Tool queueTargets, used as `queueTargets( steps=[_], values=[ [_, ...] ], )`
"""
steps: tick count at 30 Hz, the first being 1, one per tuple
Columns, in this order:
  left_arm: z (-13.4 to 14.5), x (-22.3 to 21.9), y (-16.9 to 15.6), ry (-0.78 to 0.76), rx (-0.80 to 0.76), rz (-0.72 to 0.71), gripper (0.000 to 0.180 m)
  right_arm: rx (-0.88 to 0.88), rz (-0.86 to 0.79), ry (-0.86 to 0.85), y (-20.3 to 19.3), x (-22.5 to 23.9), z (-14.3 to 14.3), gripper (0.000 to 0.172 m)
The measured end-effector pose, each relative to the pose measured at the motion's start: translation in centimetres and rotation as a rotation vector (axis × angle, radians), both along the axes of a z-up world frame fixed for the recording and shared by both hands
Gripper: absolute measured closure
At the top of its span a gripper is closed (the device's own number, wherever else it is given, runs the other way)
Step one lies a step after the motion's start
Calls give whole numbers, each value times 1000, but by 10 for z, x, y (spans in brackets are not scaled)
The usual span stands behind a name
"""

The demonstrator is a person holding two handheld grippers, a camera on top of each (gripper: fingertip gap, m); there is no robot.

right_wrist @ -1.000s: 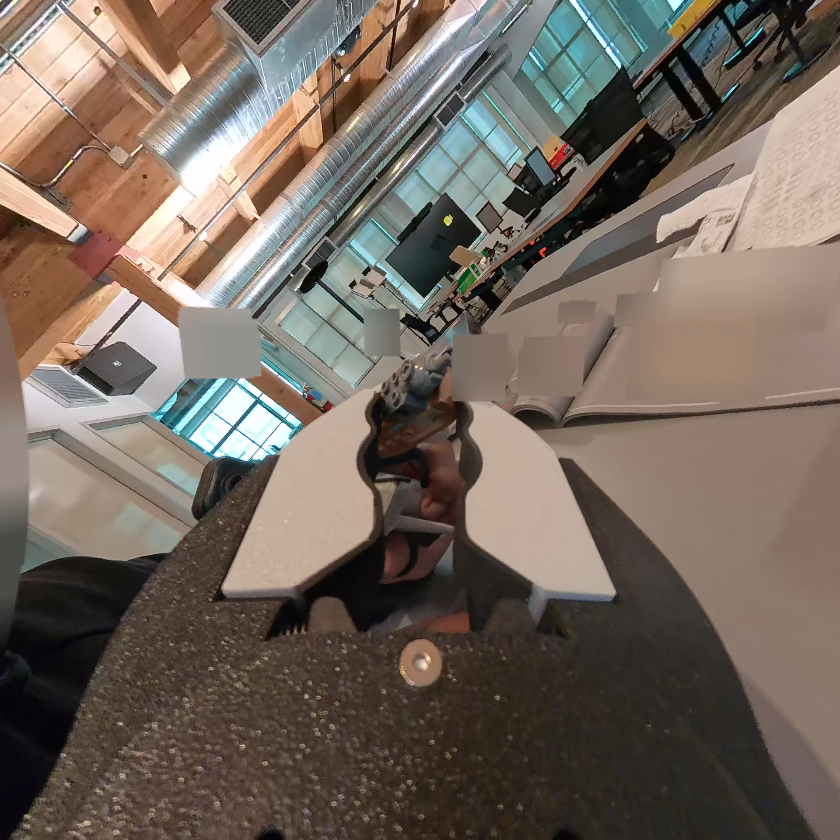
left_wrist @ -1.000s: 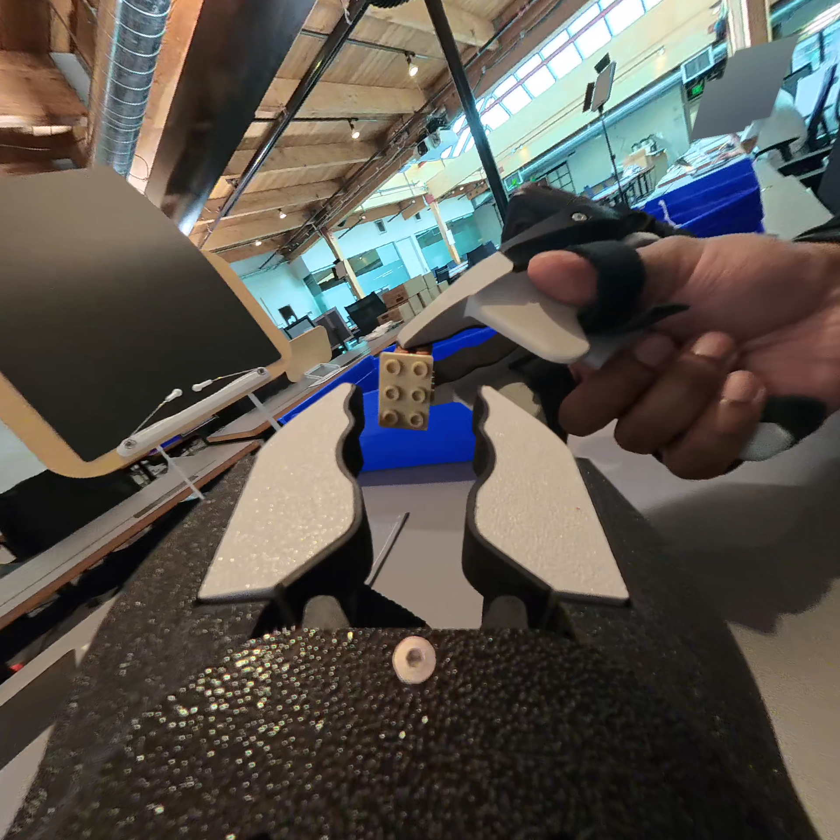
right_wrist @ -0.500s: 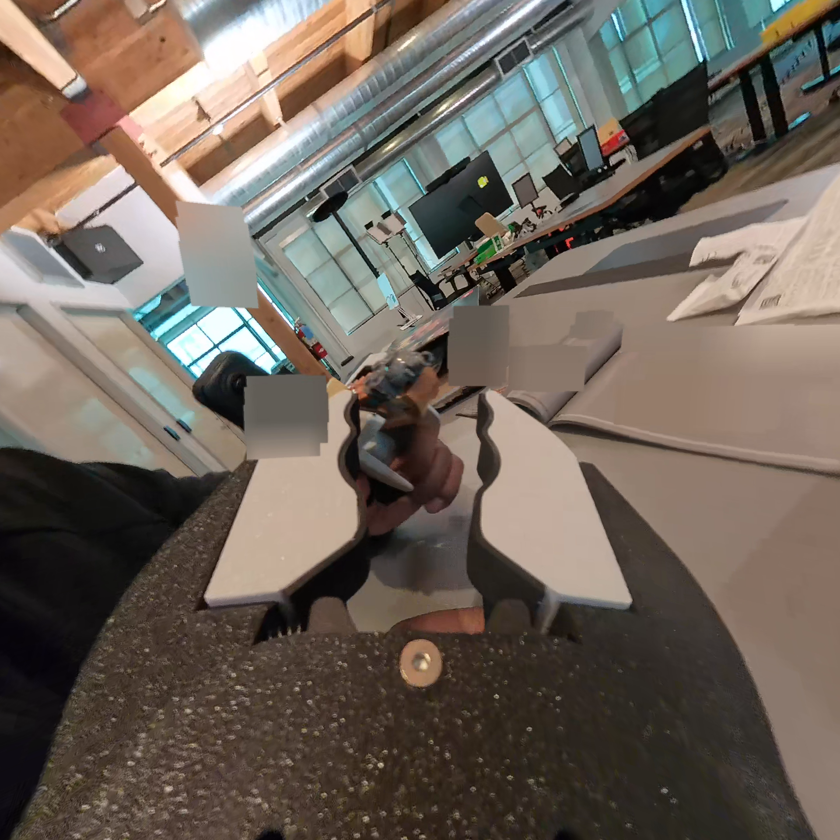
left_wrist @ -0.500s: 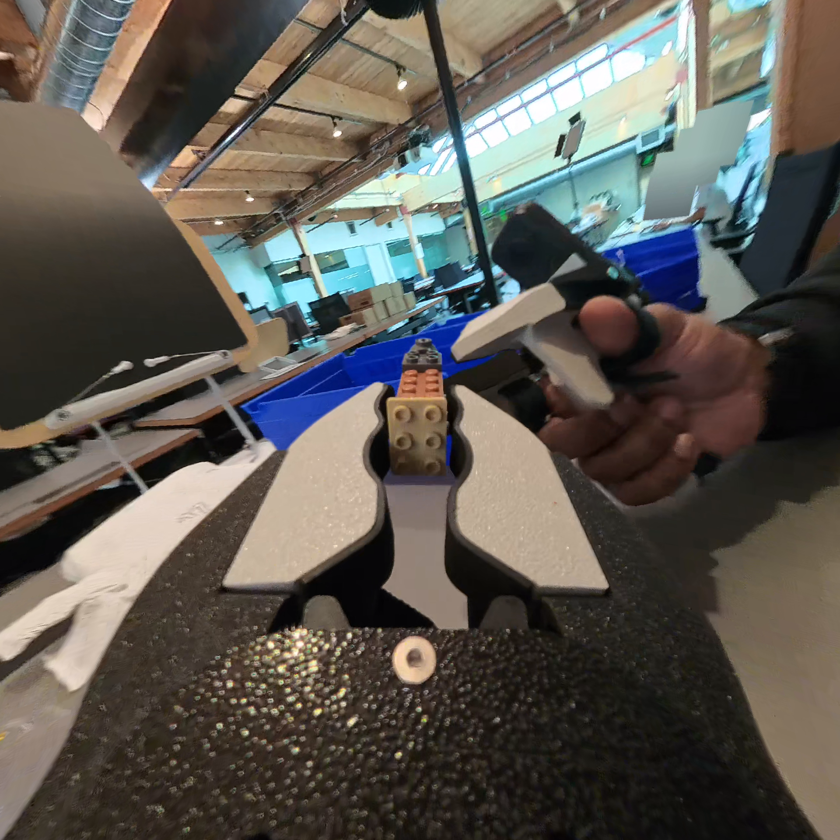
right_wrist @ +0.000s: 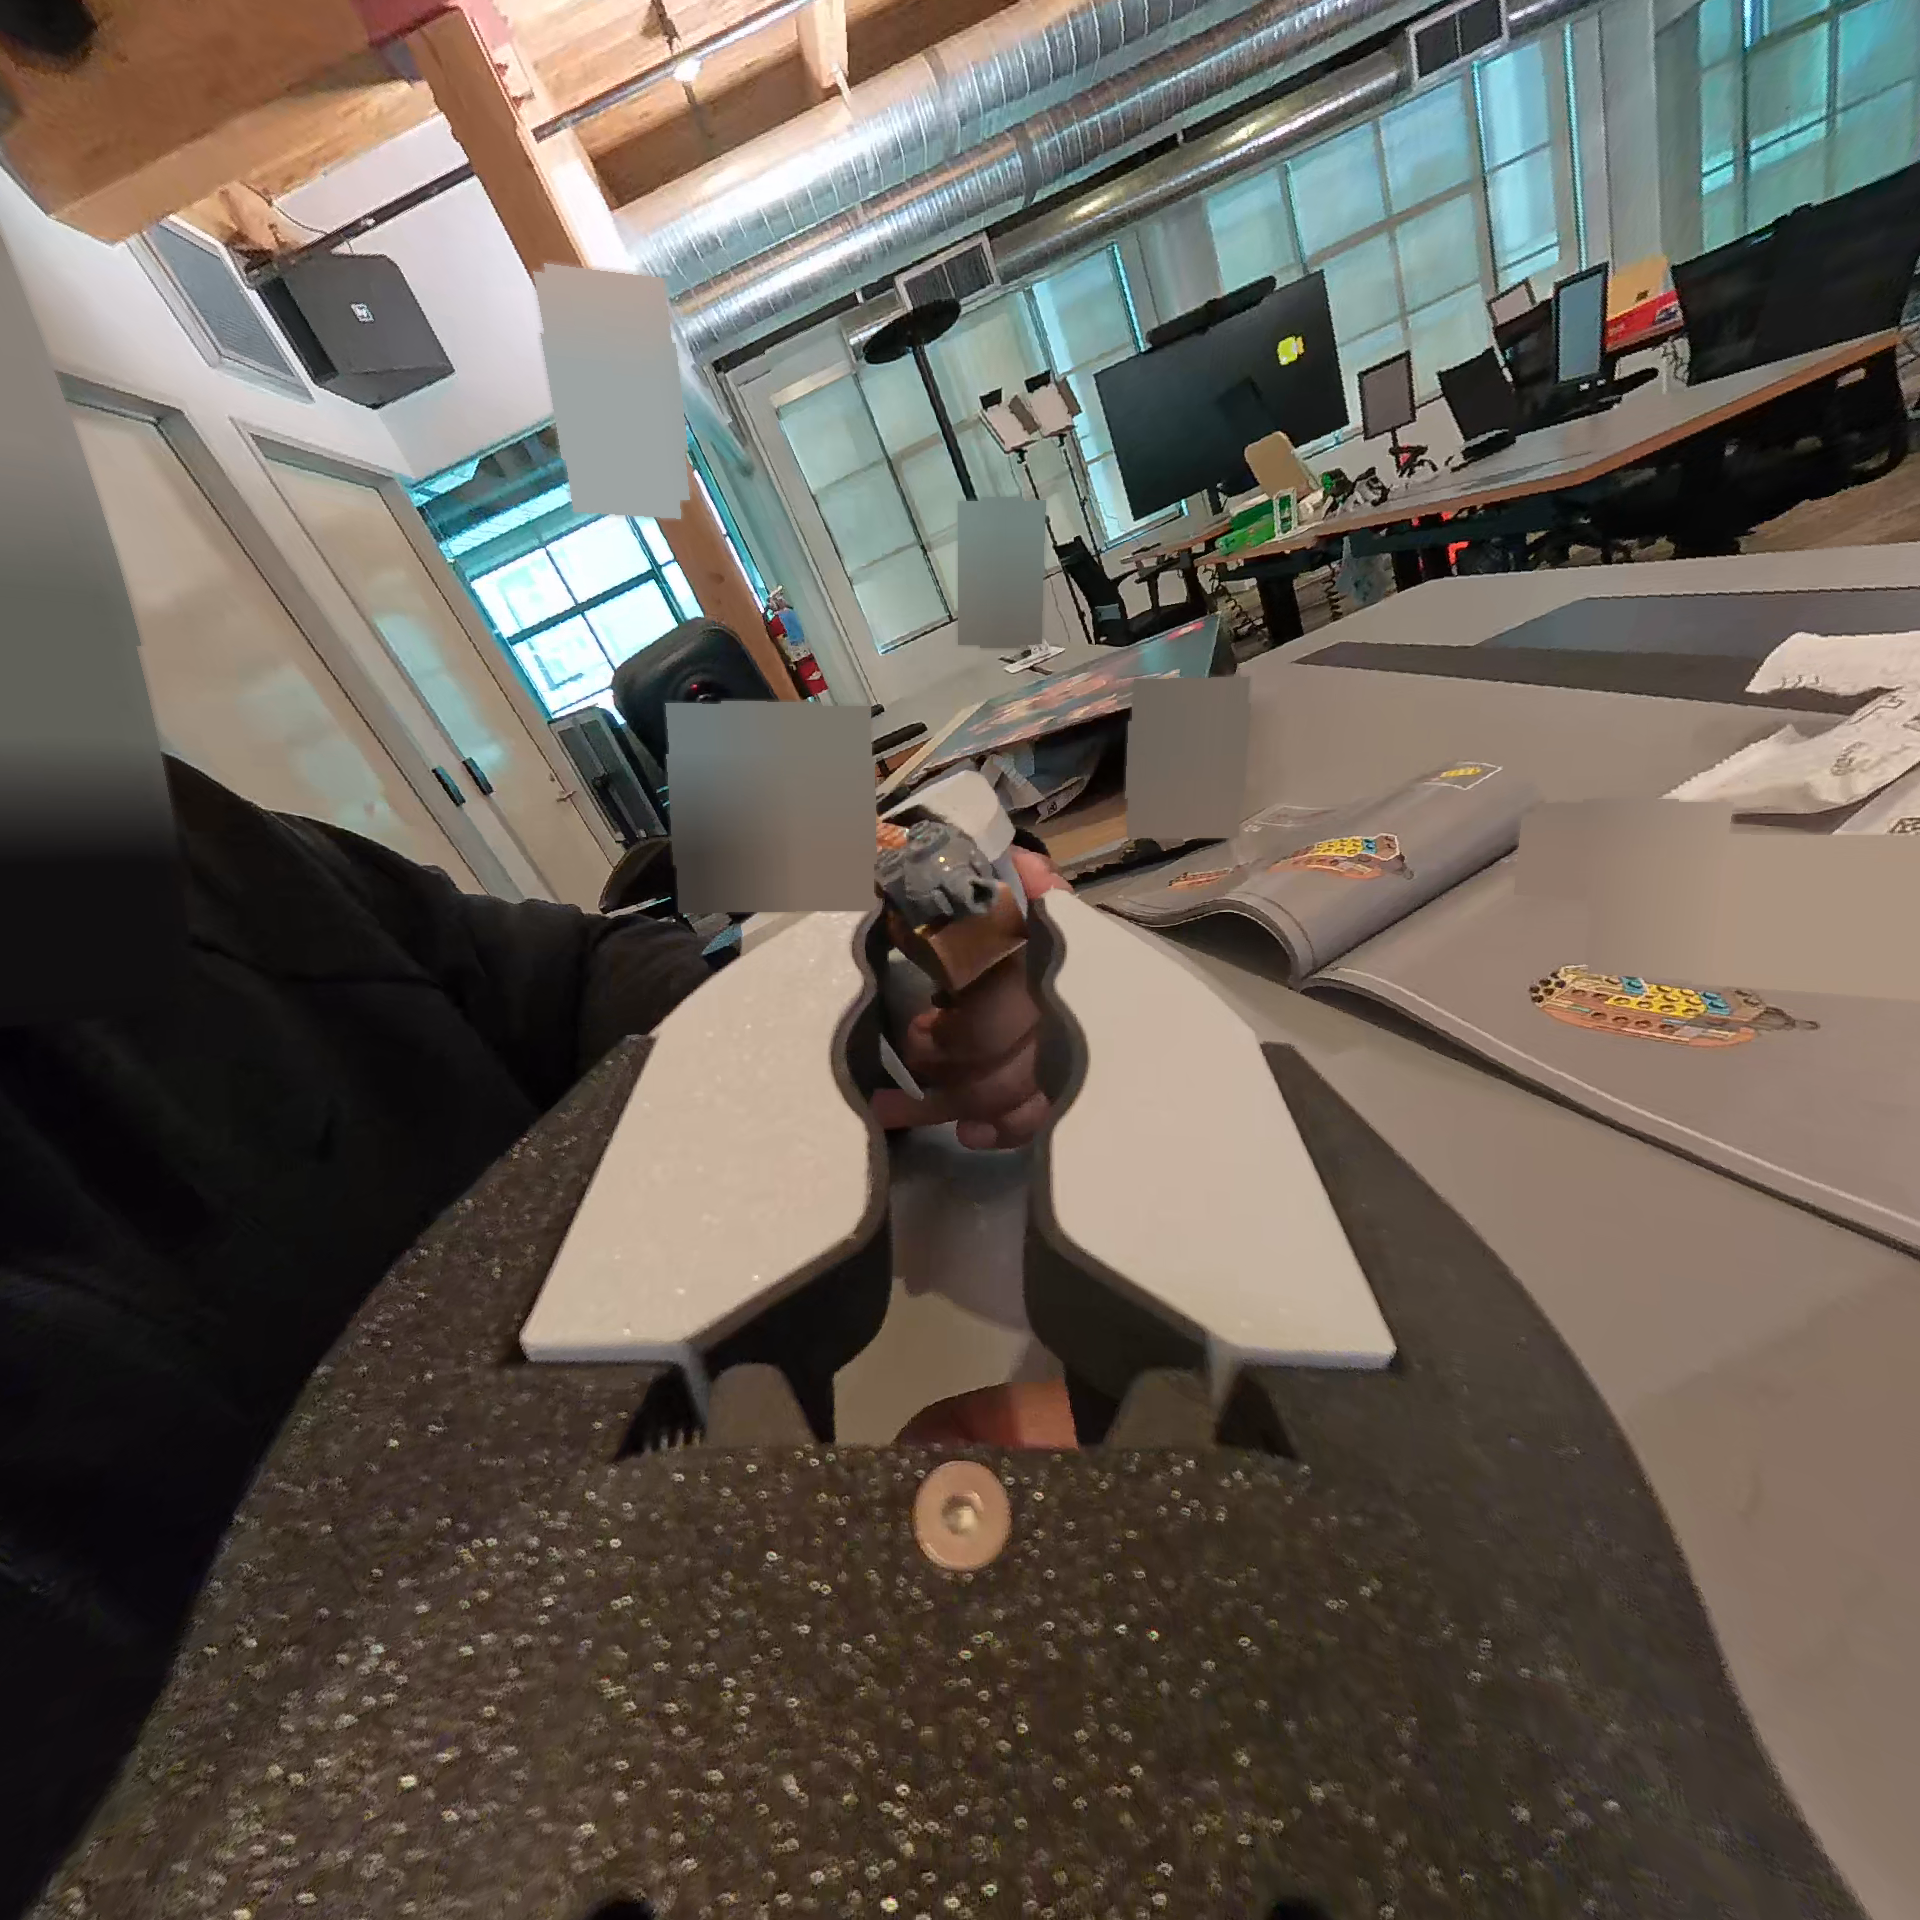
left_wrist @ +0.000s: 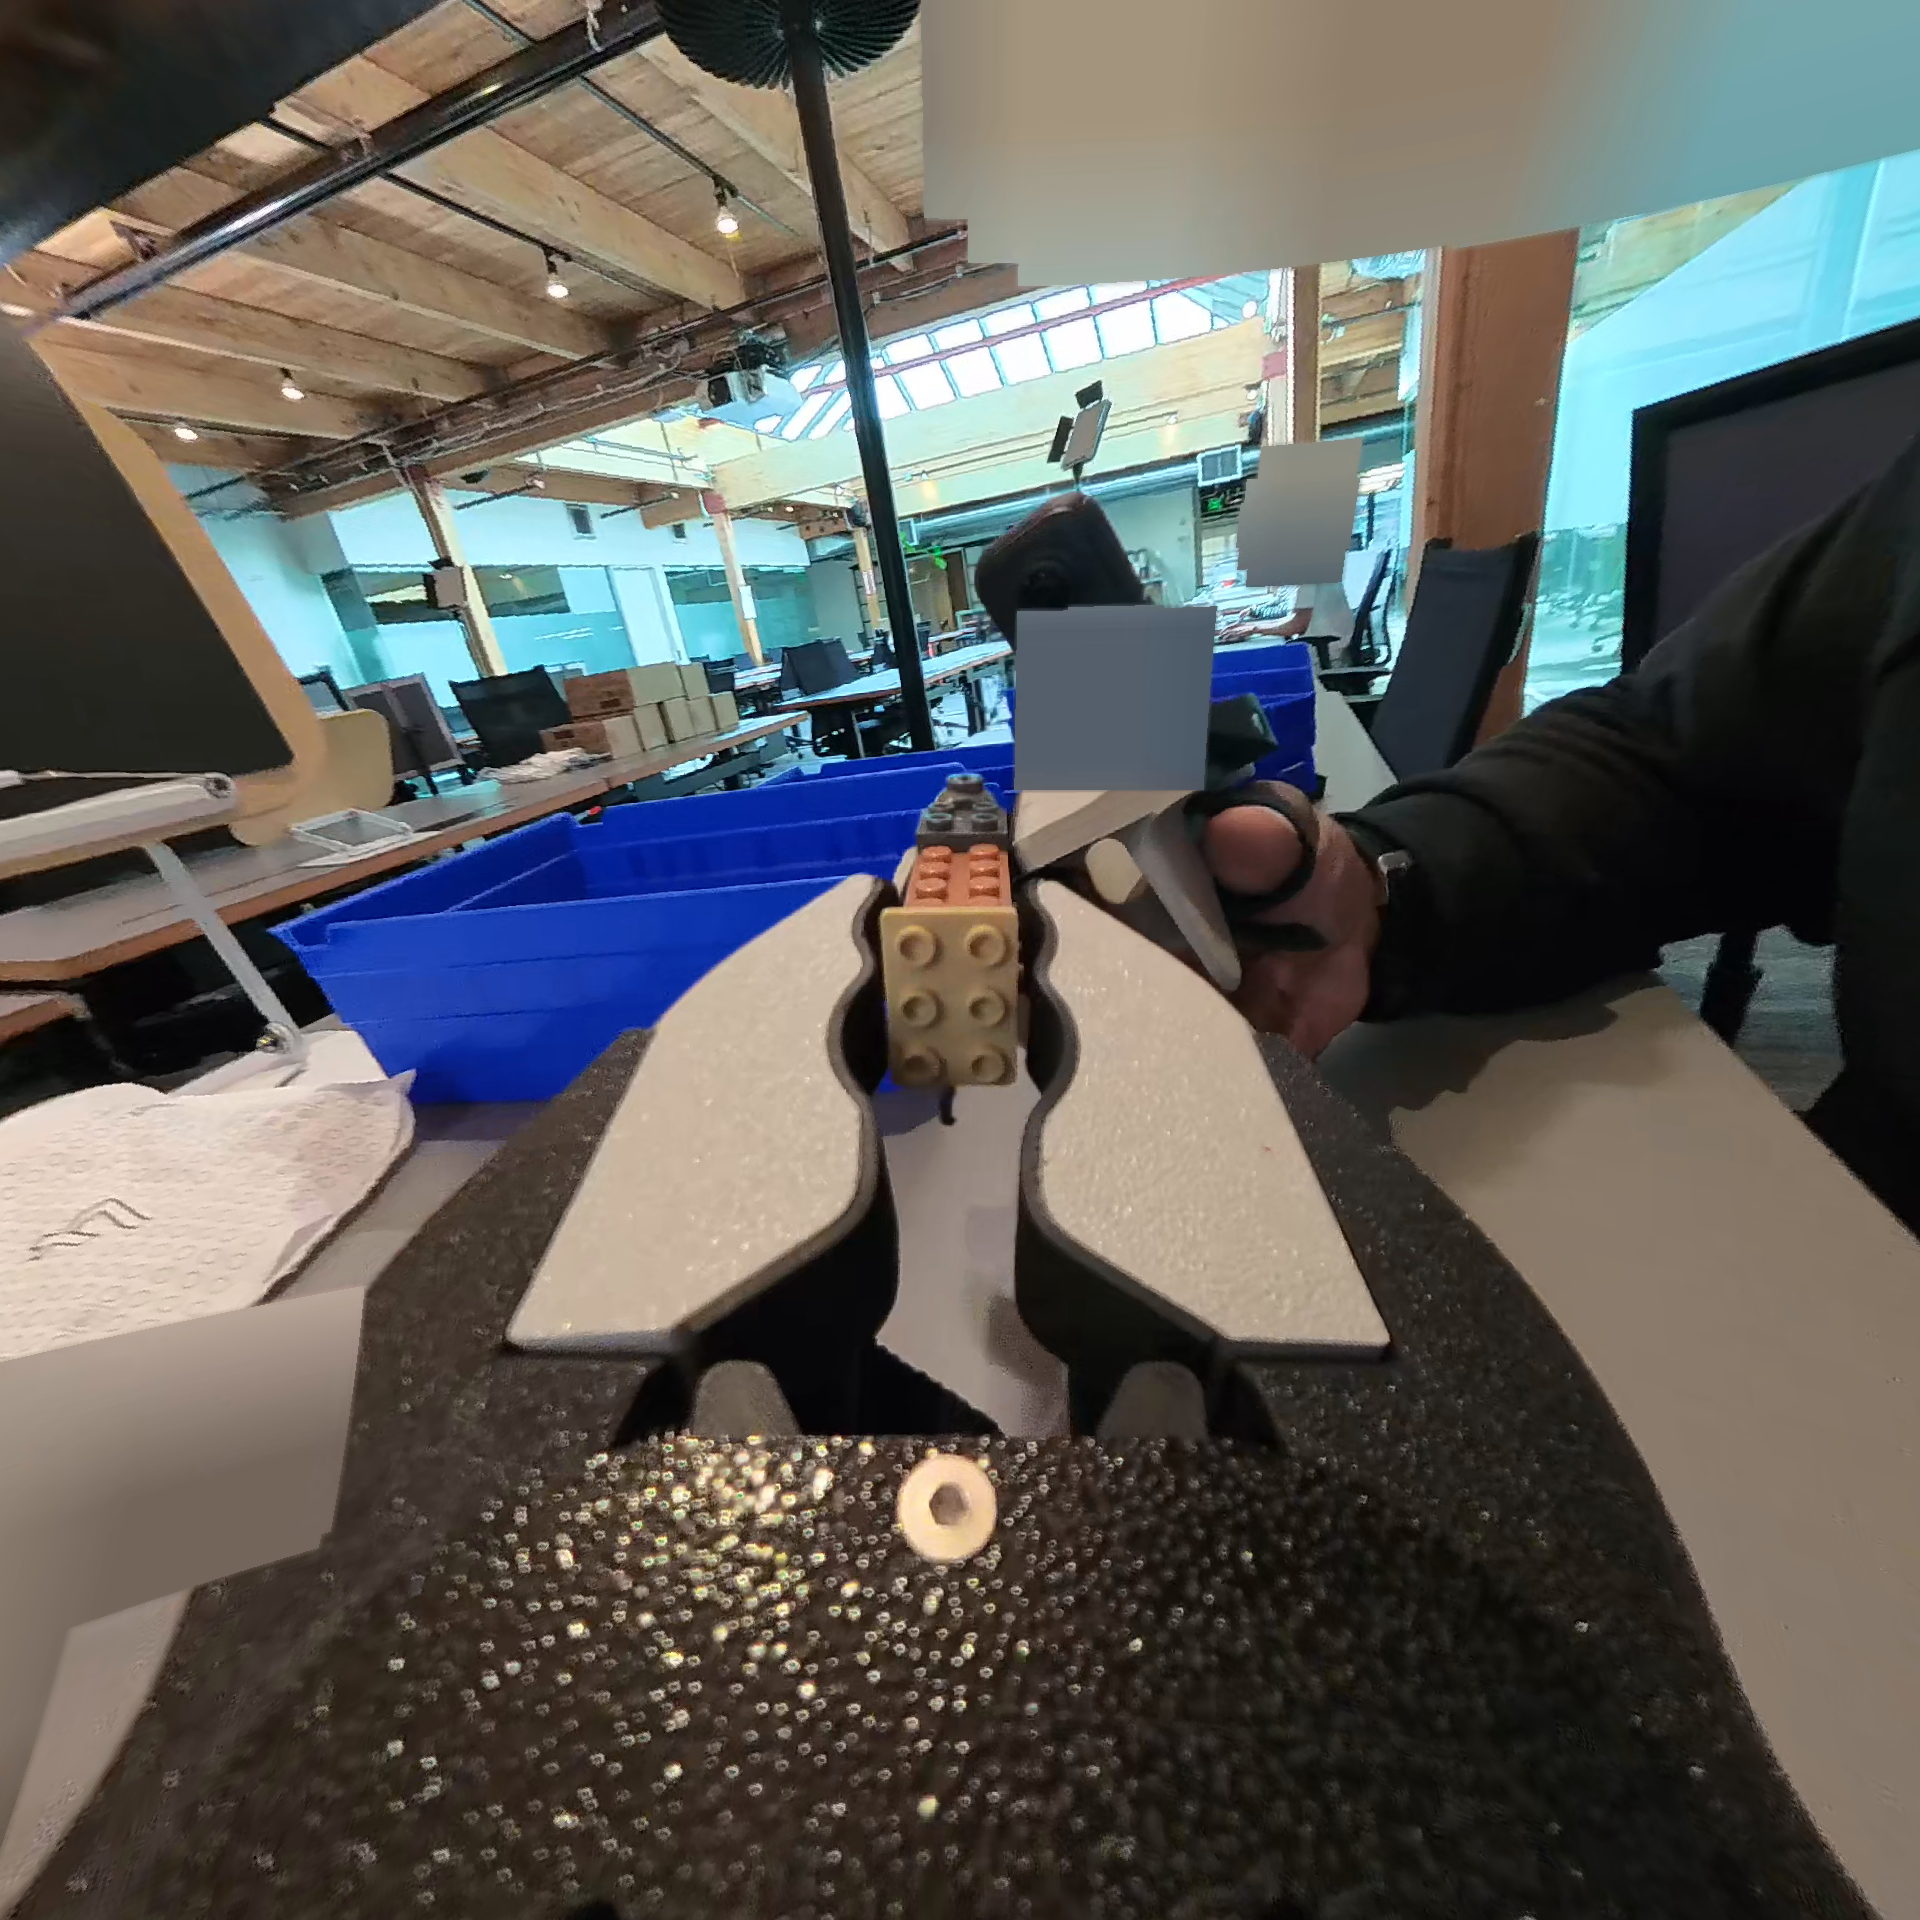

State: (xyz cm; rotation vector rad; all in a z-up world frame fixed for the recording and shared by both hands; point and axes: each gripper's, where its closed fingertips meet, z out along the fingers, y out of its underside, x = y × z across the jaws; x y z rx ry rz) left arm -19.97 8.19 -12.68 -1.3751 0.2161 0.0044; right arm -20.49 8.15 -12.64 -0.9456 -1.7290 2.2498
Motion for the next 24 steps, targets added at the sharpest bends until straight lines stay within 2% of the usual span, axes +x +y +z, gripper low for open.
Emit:
queueTargets(
  steps=[7, 16, 23, 24],
  values=[
    [-5, -1, 3, -108, -32, -51, 156, -18, -27, 9, 1, -2, -3, 150],
    [-9, 3, 4, -144, -70, -90, 159, -3, -30, 27, -2, -1, -7, 151],
    [-11, 7, 3, -120, -107, -122, 160, 84, -17, 105, -3, 4, -6, 150],
    [-11, 8, 3, -113, -114, -132, 160, 106, -12, 116, -3, 4, -7, 146]
  ],
)
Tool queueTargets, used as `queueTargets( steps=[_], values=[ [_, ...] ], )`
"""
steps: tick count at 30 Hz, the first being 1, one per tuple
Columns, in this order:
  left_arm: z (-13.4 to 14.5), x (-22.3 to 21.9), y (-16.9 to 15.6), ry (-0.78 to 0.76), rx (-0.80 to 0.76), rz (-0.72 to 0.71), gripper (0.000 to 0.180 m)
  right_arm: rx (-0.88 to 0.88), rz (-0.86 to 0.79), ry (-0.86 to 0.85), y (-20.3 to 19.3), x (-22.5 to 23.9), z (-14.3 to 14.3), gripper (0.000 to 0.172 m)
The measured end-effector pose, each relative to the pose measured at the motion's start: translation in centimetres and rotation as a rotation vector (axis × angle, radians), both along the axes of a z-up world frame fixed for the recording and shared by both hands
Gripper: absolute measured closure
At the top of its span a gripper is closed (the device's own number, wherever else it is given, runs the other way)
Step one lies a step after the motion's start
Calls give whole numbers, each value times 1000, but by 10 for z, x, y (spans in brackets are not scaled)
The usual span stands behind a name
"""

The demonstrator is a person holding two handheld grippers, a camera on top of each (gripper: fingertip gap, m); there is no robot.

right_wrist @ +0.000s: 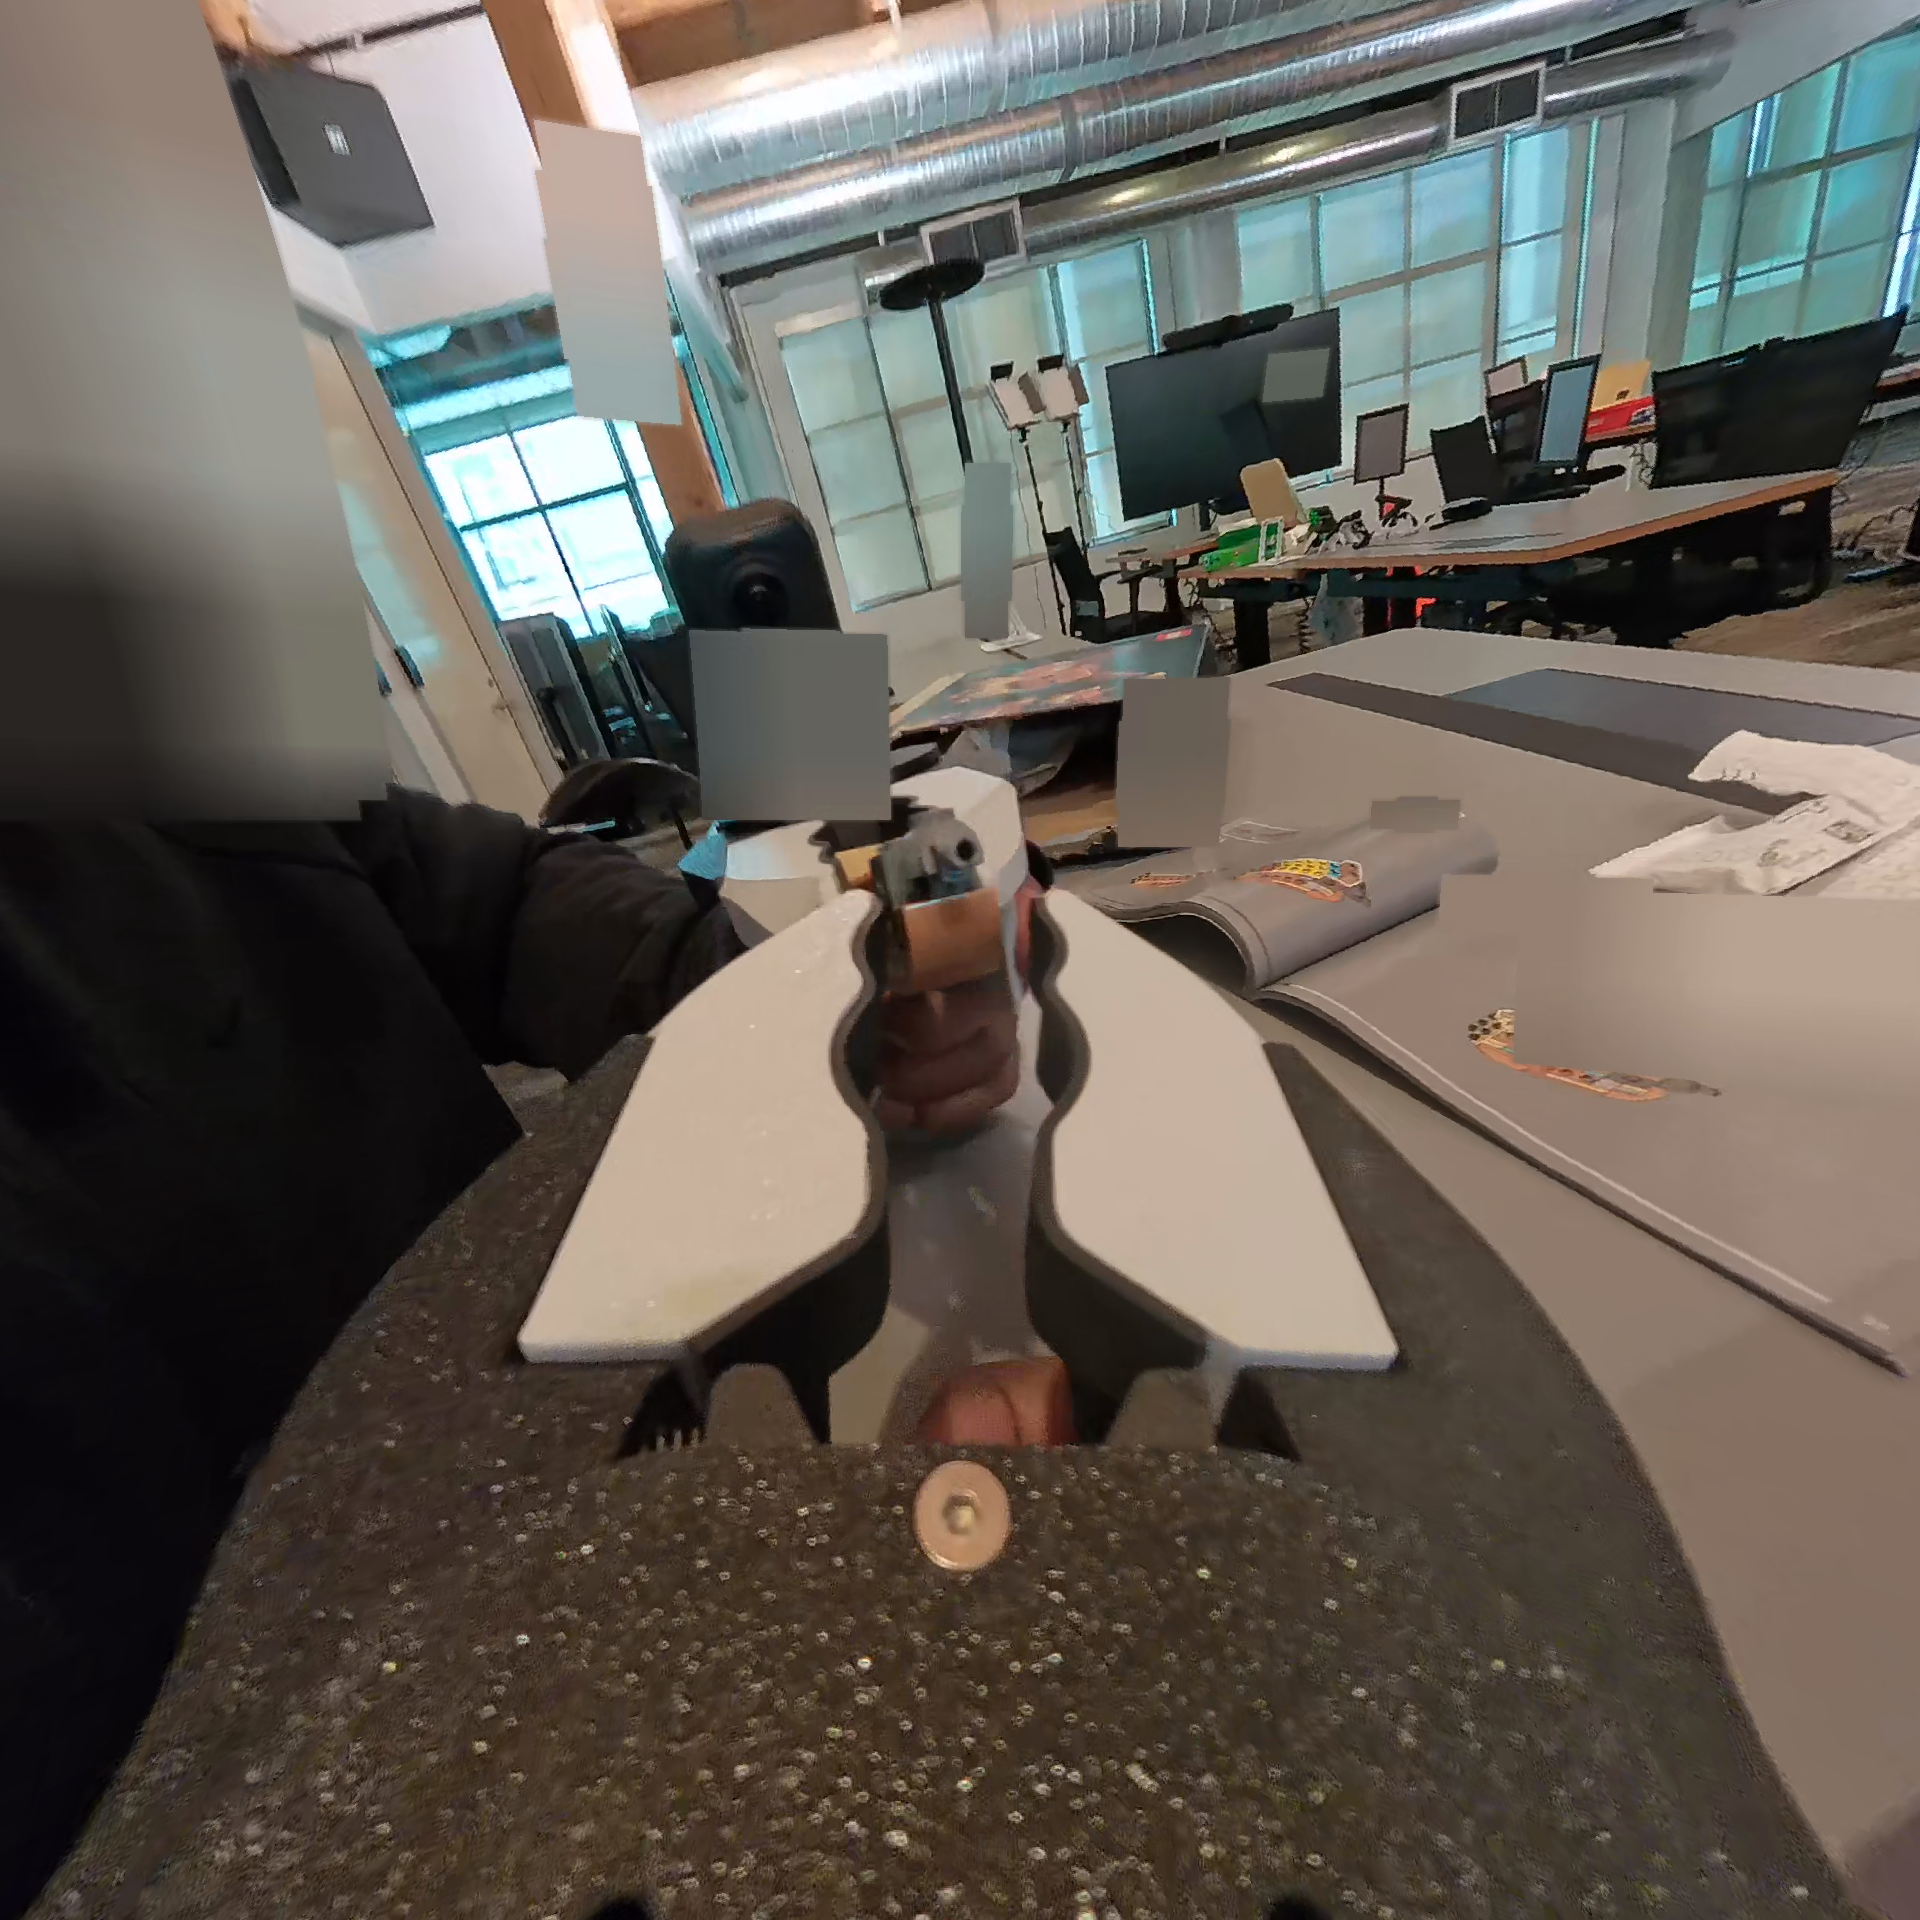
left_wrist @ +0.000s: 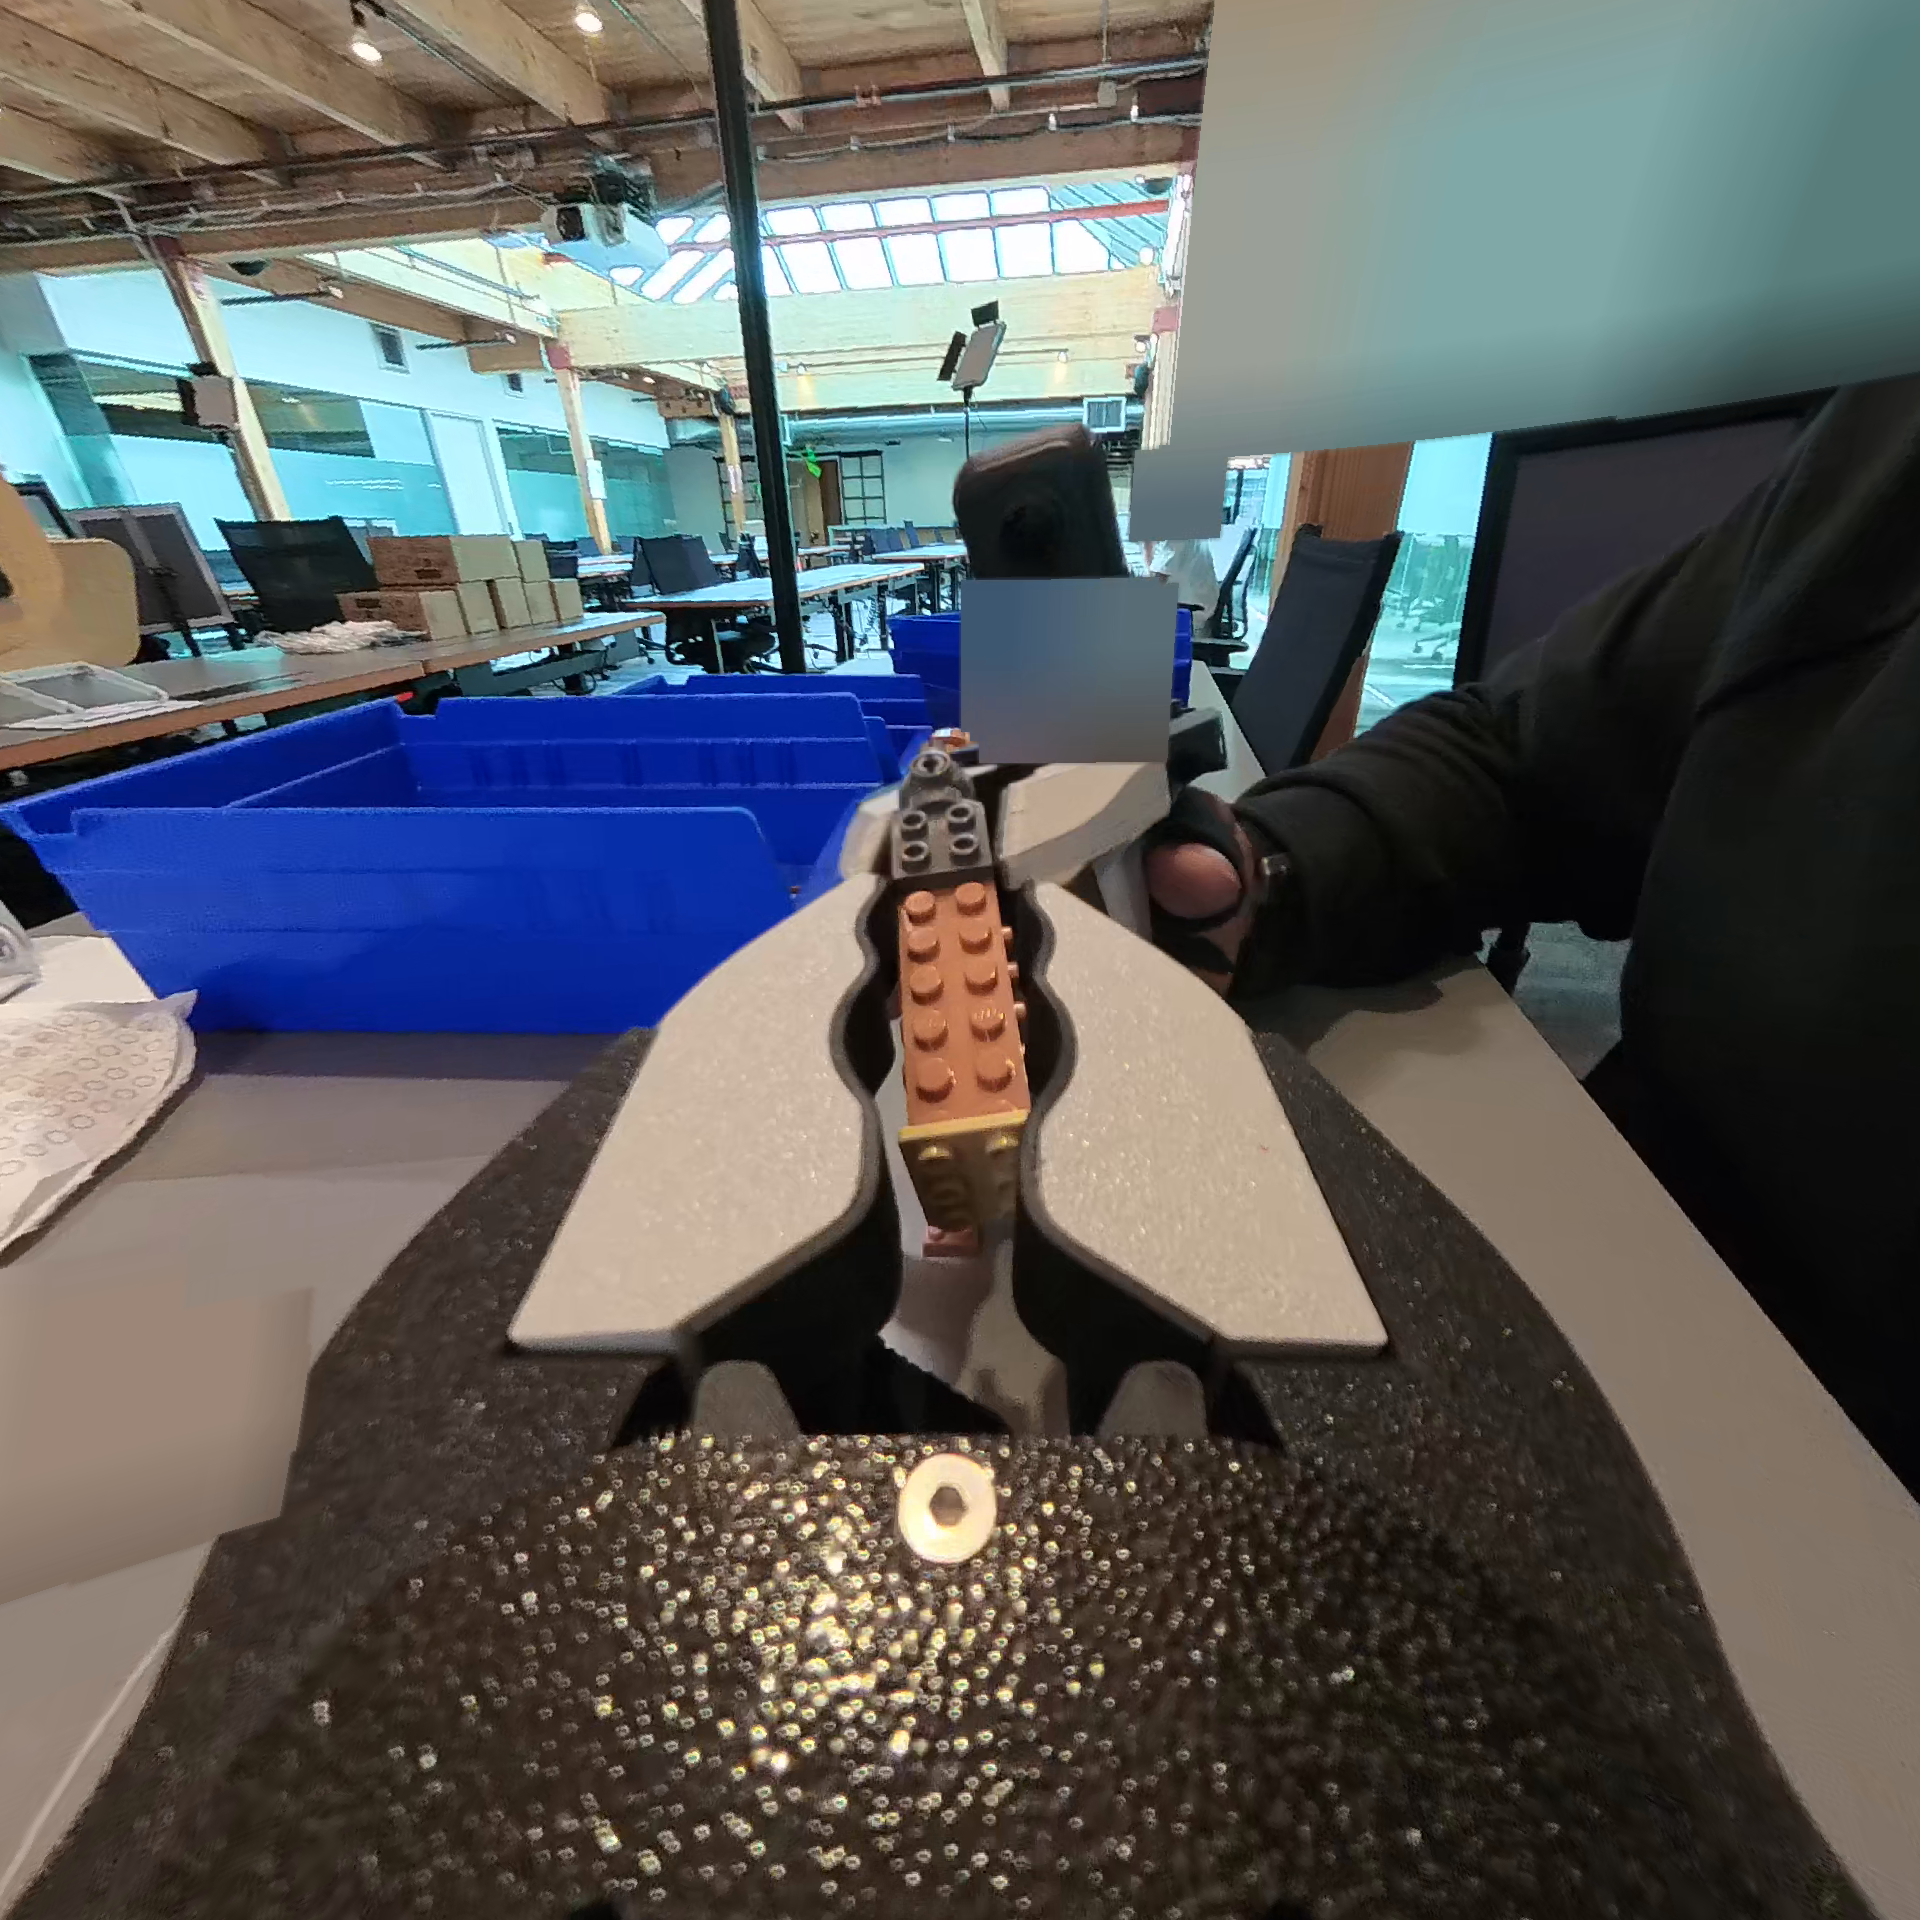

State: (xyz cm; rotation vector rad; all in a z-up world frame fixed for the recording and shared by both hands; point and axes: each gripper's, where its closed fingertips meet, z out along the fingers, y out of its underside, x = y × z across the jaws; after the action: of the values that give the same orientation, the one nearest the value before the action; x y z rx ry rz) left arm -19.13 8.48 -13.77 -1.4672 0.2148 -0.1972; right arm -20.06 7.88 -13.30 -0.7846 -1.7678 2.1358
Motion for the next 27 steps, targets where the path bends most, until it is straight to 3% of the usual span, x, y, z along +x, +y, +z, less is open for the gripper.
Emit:
queueTargets(
  steps=[10, 22, 27],
  values=[
    [-6, 5, 0, -17, -71, -68, 160, 258, 16, 164, 4, 11, -7, 145],
    [-16, 12, 0, 14, -147, -127, 160, 288, 52, 157, 1, 15, -13, 154],
    [-12, 7, 2, -93, -112, -117, 153, 176, 18, 152, 5, 12, -3, 155]
  ],
)
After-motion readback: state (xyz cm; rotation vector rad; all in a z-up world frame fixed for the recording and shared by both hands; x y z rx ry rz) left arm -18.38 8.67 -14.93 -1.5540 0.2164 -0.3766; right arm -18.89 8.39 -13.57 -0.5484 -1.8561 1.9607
